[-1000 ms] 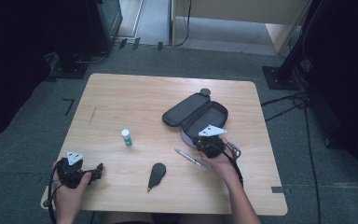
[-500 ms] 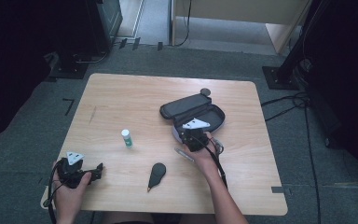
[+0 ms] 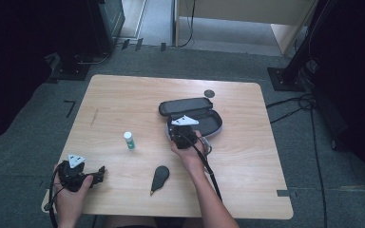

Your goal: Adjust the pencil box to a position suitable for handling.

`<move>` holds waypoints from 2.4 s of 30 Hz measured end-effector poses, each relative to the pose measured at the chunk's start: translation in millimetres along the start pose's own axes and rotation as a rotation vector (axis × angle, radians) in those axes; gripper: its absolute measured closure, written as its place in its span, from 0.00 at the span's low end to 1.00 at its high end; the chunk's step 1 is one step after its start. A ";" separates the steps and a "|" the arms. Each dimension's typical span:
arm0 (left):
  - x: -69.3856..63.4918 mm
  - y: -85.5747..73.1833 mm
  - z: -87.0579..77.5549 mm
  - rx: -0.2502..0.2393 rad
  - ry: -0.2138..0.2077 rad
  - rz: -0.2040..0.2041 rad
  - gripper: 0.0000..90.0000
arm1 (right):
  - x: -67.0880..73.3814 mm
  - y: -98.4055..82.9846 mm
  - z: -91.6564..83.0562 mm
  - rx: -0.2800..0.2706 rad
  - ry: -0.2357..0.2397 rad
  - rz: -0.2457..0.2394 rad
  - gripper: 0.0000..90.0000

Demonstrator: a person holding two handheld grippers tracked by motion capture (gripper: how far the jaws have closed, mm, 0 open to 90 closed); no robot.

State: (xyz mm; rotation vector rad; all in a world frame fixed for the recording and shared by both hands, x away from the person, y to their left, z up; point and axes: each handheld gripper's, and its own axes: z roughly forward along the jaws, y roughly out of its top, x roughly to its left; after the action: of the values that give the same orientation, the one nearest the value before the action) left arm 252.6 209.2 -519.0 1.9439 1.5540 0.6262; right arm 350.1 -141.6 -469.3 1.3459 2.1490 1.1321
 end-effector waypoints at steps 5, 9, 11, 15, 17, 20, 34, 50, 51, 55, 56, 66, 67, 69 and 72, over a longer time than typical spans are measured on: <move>0.0 0.0 0.0 0.000 0.000 0.000 0.00 | 11.0 6.3 6.8 -0.009 0.013 -0.007 0.98; 0.0 0.0 0.0 0.000 0.000 0.000 0.00 | 9.3 8.3 4.2 -0.019 0.061 0.012 0.88; 0.0 0.0 0.0 0.000 0.000 0.000 0.00 | 4.5 10.0 -1.5 -0.031 0.056 0.005 0.83; 0.0 0.0 0.1 0.000 0.000 0.000 0.00 | -21.2 16.0 -18.8 -0.060 0.012 0.008 0.80; 0.0 0.0 0.1 -0.001 0.000 0.000 0.00 | -35.6 17.8 -25.7 -0.071 -0.018 0.012 0.79; -0.1 -0.1 0.1 -0.001 0.000 -0.001 0.00 | -60.6 18.7 -36.0 -0.094 -0.061 0.015 0.75; -0.1 0.0 0.1 -0.001 0.000 0.000 0.00 | -144.1 6.0 -37.1 -0.070 -0.266 0.112 0.72; -0.1 0.0 0.1 -0.001 0.000 0.000 0.00 | -153.5 -7.4 -14.0 0.103 -0.240 0.128 0.95; 0.0 0.0 0.2 -0.002 0.000 0.000 0.00 | -150.9 -8.1 -15.5 0.096 -0.265 0.117 0.99; -0.3 0.3 0.5 -0.001 0.001 -0.002 0.00 | -141.5 -12.8 -21.4 0.080 -0.277 0.165 1.00; -0.4 0.5 0.5 0.000 0.001 -0.002 0.00 | -139.7 -14.2 -22.7 0.076 -0.278 0.177 1.00; -0.4 0.6 0.5 0.001 0.000 0.000 0.00 | -108.3 -26.3 -34.2 0.042 -0.293 0.332 1.00; -0.4 0.6 0.5 0.000 0.001 -0.001 0.00 | -108.3 -26.3 -34.2 0.042 -0.293 0.332 1.00; -0.4 0.6 0.5 0.001 0.001 0.000 0.00 | -99.7 -28.4 -33.7 0.032 -0.282 0.324 1.00; -0.4 0.6 0.5 0.001 0.001 0.000 0.00 | -94.1 -29.8 -34.0 0.029 -0.280 0.326 1.00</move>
State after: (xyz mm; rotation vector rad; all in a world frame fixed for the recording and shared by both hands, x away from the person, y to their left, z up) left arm 253.3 208.7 -519.0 1.9447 1.5554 0.6264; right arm 355.6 -245.1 -481.8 1.7982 1.7979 0.9558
